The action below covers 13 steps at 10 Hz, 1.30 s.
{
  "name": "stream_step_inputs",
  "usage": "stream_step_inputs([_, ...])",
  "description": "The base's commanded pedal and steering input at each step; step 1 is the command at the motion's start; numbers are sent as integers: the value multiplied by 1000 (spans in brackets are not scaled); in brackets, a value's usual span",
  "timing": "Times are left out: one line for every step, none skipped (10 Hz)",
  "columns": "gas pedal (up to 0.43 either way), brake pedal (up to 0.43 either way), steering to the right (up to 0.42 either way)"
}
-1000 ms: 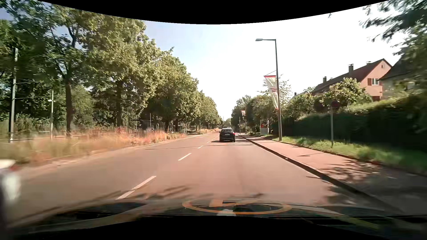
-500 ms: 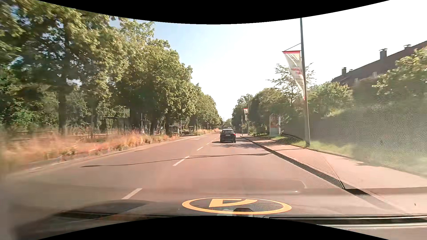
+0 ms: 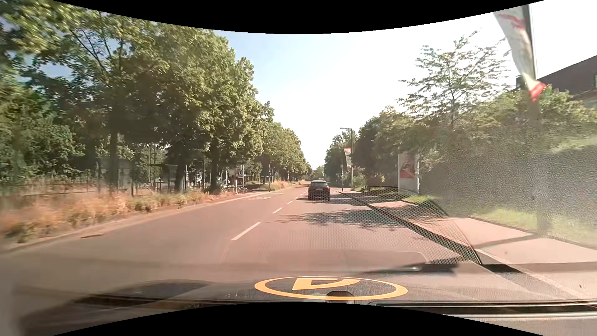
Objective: Follow the waypoints while adhering to traffic rules and regulations
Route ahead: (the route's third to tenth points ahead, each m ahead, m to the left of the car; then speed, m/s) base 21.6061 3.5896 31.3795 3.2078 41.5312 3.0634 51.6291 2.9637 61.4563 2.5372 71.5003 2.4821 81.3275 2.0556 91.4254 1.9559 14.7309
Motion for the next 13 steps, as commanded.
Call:
stream_step_inputs([197,0,-1])
stream_step_inputs([189,0,-1])
stream_step_inputs([189,0,-1])
stream_step_inputs([177,0,0])
stream_step_inputs([169,0,0])
stream_step_inputs([157,0,-1])
stream_step_inputs([150,0,0])
stream_step_inputs([118,0,0])
stream_step_inputs([110,0,0])
stream_step_inputs([110,0,0])
stream_step_inputs([87,0,0])
stream_step_inputs([87,0,0])
stream_step_inputs([87,0,0])
